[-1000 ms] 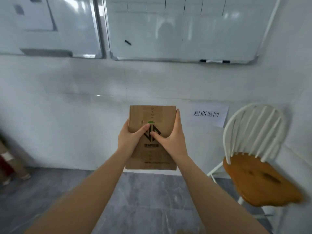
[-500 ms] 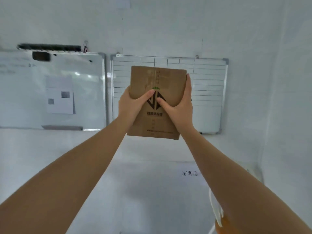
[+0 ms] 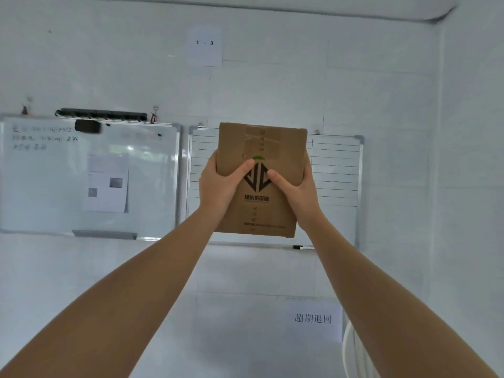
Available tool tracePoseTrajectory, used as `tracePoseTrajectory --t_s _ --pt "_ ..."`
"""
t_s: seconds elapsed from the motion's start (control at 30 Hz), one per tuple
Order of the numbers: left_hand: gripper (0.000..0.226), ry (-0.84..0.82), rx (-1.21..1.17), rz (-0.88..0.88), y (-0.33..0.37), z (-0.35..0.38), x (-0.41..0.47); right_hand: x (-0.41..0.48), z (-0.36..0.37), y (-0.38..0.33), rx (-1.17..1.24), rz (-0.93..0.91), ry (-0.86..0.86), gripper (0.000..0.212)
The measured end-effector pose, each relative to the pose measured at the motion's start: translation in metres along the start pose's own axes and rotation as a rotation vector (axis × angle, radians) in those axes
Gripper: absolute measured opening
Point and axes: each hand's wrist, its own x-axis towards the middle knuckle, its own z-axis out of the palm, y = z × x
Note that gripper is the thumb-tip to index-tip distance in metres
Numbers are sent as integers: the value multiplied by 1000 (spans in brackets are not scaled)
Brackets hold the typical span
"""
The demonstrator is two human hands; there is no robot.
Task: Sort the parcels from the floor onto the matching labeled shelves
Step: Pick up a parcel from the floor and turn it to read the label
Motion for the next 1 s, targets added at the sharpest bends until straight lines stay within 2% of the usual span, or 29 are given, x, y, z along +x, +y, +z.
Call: tracePoseTrajectory --t_s 0.1,0.23,0.3,0.37,0.47,0.57,0.63,0.67,0.73,0.8,0.87,1.0 --pt "48 -10 -23 -18 1 1 2 0 1 -1 -45 -39 48 94" --pt "82 53 -12 18 -5 18 -13 1 5 -4 -116 -106 135 97" --pt "93 86 97 52 -10 29 -24 3 7 -5 -130 -106 148 97" --pt "94 85 298 77 -14 38 -32 5 6 -5 -125 -105 153 95" --pt "92 4 380 69 -17 46 -35 7 -1 -4 -57 -31 148 85" --pt "96 -59 375 -55 -13 51 -29 9 -8 -7 -22 -7 148 65" --pt "99 -112 252 -113 -6 52 -24 10 -10 -8 -34 -22 139 53" --pt "97 -161 92 -105 -4 52 -22 10 -11 -8 -39 -16 125 51" --pt "77 -241 -183 -74 1 52 -21 9 -12 -8 -48 8 94 51" --pt "64 -288 -234 -66 1 52 -19 9 -14 -6 -11 35 82 43" --pt "68 -304 -230 -67 1 54 -19 8 -15 -4 32 50 73 37" --pt "73 -255 -228 -102 0 58 -20 2 -12 2 94 53 21 52"
